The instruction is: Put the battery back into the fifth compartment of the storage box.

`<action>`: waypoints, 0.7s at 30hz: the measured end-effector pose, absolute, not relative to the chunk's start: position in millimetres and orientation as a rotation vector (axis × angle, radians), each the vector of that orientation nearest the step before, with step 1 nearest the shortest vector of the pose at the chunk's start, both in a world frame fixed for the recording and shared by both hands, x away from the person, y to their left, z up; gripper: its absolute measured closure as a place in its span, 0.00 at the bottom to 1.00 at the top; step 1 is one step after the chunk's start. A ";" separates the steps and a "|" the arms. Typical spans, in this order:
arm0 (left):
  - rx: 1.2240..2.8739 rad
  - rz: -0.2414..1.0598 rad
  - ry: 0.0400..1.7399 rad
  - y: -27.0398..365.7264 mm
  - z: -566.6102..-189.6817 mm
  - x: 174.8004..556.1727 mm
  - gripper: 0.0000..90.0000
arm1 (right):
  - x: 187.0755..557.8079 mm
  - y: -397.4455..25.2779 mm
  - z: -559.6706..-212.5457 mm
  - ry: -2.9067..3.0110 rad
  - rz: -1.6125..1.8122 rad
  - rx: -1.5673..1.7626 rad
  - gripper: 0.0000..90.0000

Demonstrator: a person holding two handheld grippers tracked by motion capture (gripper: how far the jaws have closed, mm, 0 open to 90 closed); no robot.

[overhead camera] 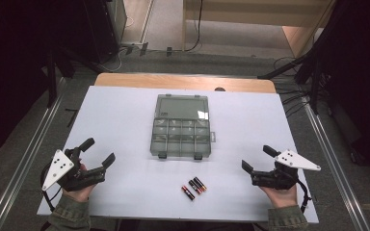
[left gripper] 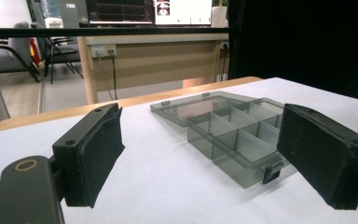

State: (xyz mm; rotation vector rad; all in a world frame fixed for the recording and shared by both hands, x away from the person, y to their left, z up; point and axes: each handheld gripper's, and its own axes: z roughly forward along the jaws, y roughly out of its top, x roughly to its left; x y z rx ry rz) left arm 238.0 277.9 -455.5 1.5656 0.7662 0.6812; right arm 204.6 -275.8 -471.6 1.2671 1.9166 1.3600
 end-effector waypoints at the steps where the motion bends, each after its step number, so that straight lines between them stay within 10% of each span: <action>1: 1.566 0.681 0.766 277.9 -455.5 238.0 0.16 | 204.6 -275.8 -471.6 1.917 1.360 1.267 0.04; 21: 1.562 0.685 0.760 277.9 -454.8 237.2 0.16 | 208.3 -273.6 -474.2 1.936 1.302 1.300 0.04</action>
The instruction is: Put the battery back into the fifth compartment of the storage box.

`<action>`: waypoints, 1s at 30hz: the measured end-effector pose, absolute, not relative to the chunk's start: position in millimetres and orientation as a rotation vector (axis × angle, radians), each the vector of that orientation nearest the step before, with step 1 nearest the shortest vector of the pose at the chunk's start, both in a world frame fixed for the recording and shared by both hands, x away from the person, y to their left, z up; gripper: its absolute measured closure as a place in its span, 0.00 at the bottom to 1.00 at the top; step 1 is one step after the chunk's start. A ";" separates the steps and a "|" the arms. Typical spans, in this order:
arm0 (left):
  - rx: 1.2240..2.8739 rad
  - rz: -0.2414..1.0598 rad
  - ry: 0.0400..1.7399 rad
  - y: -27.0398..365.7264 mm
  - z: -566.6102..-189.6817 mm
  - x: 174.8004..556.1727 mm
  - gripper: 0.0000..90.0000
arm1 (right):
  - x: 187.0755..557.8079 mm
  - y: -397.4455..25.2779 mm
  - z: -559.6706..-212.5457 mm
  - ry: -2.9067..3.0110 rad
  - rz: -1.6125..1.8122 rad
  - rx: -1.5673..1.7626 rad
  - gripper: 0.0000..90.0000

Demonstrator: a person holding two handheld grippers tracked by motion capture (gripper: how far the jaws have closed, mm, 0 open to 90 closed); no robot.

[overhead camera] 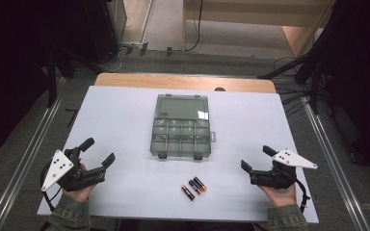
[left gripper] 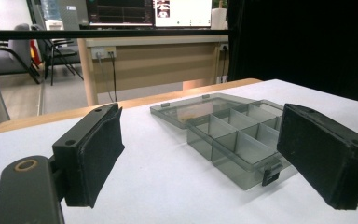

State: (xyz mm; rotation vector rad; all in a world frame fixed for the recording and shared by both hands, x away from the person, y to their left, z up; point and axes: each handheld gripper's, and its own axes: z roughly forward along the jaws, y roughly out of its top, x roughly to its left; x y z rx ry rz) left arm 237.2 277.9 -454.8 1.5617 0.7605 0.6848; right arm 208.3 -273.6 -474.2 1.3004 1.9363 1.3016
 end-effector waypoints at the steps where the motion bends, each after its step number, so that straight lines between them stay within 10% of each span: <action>1: 1.562 0.684 0.759 277.6 -454.8 237.1 0.16 | 209.0 -272.7 -474.7 1.946 1.293 1.308 0.04; 30: 1.563 0.686 0.756 277.7 -454.7 236.3 0.16 | 219.1 -214.8 -475.6 2.294 1.074 1.210 0.05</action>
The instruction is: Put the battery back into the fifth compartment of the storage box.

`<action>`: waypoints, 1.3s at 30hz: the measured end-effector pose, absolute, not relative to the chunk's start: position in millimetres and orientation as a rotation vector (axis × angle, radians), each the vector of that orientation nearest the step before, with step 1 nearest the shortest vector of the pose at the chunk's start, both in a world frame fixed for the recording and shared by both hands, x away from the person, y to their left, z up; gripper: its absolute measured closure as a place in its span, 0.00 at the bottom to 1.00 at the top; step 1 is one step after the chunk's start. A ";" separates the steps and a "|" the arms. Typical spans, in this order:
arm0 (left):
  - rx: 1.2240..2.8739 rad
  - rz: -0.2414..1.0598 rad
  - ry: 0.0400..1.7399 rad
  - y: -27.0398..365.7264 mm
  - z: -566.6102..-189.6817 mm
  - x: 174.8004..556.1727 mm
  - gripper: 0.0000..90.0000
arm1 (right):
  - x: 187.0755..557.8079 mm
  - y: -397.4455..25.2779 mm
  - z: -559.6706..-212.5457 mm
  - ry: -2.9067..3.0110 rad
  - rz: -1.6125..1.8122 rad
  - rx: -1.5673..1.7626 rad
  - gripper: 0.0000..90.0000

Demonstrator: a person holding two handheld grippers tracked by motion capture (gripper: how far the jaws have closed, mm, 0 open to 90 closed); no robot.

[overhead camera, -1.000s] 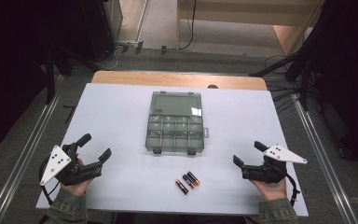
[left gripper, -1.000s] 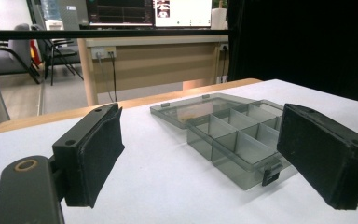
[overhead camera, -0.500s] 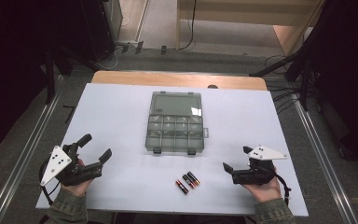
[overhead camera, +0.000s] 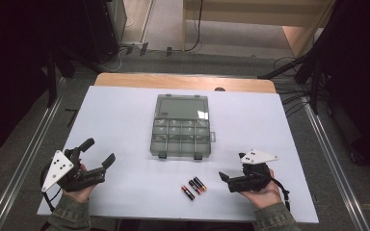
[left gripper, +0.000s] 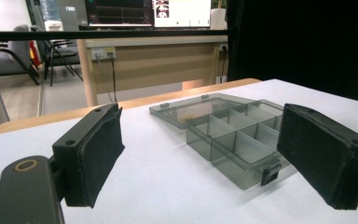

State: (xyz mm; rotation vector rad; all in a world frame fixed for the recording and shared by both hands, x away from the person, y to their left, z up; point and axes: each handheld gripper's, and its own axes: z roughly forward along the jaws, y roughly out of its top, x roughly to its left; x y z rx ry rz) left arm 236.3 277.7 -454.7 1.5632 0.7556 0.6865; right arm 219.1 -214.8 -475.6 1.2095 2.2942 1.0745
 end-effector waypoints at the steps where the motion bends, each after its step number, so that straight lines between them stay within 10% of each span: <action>1: 1.565 0.687 0.755 277.7 -454.7 236.2 0.16 | 219.2 -212.6 -475.1 2.303 1.074 1.211 0.05; 39: 1.571 0.675 0.752 277.0 -455.1 236.5 0.16 | 238.8 -141.3 -478.9 2.653 0.735 1.141 0.09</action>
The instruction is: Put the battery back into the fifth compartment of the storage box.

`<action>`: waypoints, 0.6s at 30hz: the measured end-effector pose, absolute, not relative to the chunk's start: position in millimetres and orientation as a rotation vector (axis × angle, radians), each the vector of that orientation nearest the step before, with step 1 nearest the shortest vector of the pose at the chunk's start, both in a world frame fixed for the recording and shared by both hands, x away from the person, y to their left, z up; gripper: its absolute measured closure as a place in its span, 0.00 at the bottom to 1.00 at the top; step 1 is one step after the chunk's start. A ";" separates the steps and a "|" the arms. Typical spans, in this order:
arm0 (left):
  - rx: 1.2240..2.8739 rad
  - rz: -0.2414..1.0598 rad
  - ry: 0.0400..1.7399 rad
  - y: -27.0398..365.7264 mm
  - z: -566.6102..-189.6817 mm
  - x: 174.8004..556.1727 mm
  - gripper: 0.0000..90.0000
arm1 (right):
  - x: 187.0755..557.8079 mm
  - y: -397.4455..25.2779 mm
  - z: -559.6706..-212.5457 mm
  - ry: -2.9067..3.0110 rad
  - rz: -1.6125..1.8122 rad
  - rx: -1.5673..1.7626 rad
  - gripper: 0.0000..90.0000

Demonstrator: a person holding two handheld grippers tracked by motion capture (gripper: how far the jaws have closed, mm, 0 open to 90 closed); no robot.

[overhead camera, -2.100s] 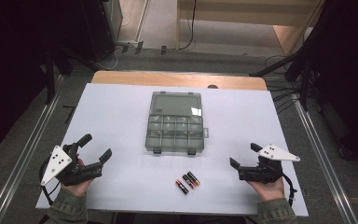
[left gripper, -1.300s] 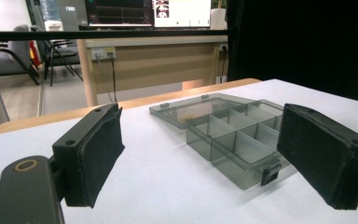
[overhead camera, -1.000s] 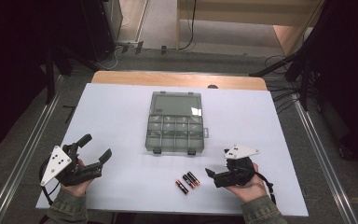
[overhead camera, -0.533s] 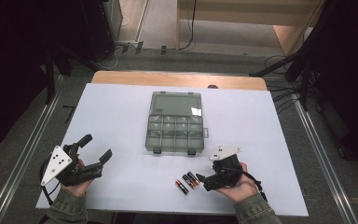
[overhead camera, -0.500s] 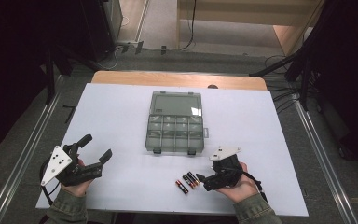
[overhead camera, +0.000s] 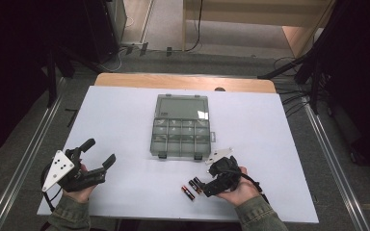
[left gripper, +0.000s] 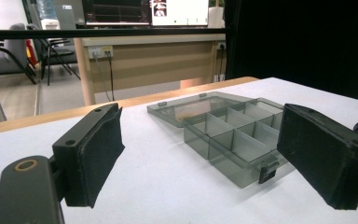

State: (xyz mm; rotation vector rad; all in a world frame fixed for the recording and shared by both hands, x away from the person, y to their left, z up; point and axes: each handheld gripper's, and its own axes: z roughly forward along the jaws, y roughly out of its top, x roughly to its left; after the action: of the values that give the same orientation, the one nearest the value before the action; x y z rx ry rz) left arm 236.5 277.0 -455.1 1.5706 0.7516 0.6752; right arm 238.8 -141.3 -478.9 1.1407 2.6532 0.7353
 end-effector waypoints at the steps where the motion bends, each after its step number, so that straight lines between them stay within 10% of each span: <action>1: 1.570 0.675 0.752 277.0 -455.1 236.4 0.16 | 239.5 -140.1 -478.5 2.665 0.723 1.141 0.10; 18: 1.570 0.672 0.749 277.0 -455.5 237.3 0.16 | 253.7 -116.1 -478.9 2.794 0.495 1.162 0.32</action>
State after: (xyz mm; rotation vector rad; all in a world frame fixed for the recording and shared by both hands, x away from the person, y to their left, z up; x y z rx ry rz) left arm 237.3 277.0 -455.5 1.5698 0.7488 0.6718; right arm 253.7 -116.1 -478.9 1.1619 2.7939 0.4949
